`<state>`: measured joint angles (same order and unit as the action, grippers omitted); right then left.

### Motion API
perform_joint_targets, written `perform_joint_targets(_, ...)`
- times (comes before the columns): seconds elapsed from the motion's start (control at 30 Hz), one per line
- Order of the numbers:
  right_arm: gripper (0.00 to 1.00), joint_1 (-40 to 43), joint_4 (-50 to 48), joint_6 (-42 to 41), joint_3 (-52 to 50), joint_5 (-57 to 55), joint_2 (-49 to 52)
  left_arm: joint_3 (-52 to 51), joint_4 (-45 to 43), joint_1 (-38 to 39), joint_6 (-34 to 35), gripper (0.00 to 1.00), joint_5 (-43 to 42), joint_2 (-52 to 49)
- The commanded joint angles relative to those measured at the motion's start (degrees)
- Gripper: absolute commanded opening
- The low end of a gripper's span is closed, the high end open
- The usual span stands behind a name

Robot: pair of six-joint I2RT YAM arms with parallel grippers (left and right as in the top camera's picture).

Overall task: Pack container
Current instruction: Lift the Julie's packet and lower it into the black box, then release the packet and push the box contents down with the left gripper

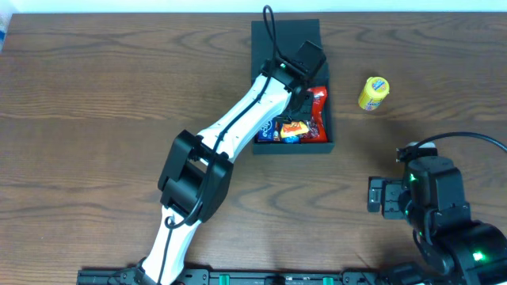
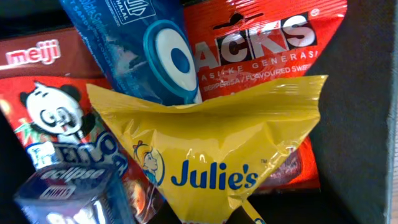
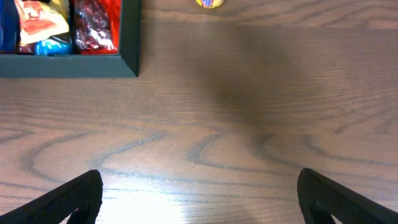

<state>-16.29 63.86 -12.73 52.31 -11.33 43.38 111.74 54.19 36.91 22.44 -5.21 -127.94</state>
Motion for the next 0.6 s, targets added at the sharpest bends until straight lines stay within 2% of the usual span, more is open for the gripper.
perform_joint_targets(0.0, 0.99, 0.9, 0.1, 0.4, 0.1, -0.2, -0.3, 0.2, 0.9, -0.4, -0.6, 0.18, 0.7, -2.9)
perform_joint_targets(0.03, 0.99, 0.9, 0.1, 0.4, 0.1, -0.2, -0.3, 0.2, 0.9, -0.4, -0.6, 0.29, 0.7, -2.9)
perform_joint_targets(0.1, 0.99, 0.9, 0.1, 0.4, 0.1, -0.2, -0.3, 0.2, 1.0, -0.5, -0.6, 0.36, 0.7, -2.8)
perform_joint_targets(0.4, 0.99, 0.9, 0.1, 0.4, 0.1, -0.2, -0.3, 0.6, 1.2, 0.4, -0.6, 0.84, 1.2, -0.6)
perform_joint_targets(0.43, 0.99, 0.9, 0.1, 0.4, 0.1, -0.2, -0.3, 0.6, 1.2, 0.6, -0.6, 0.88, 1.3, 0.2)
perform_joint_targets(0.57, 0.99, 0.9, 0.1, 0.4, 0.1, -0.2, -0.3, 0.6, 1.0, 1.0, -0.6, 0.94, 1.4, 4.0)
